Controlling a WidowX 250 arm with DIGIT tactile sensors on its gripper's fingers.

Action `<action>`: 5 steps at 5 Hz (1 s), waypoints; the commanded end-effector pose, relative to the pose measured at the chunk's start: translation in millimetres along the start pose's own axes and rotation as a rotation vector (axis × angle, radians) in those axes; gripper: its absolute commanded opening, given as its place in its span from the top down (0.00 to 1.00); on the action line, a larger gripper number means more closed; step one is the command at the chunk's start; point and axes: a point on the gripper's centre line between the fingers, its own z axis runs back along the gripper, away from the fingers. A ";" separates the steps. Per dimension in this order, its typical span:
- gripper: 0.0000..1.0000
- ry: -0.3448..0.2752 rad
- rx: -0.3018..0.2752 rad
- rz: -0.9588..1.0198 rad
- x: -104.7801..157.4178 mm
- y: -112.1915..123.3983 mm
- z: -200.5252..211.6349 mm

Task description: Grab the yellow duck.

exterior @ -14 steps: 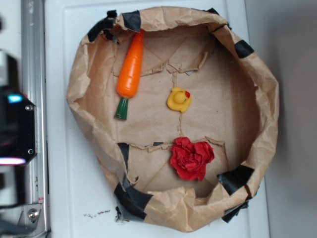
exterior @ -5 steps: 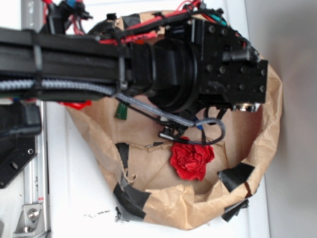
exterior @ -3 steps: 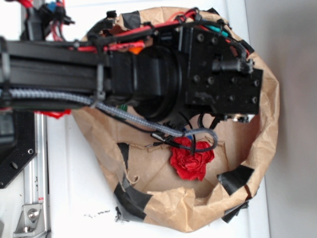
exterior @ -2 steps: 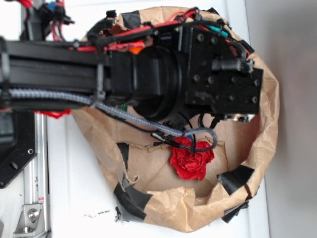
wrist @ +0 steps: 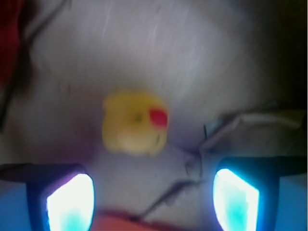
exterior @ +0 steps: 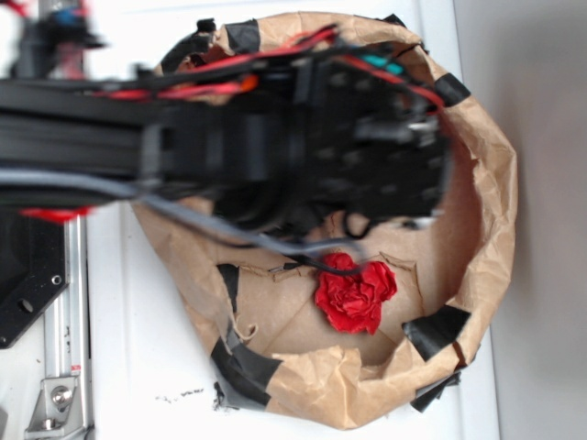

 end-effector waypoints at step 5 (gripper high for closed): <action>0.00 -0.142 -0.074 -0.165 14.8 35.7 -10.5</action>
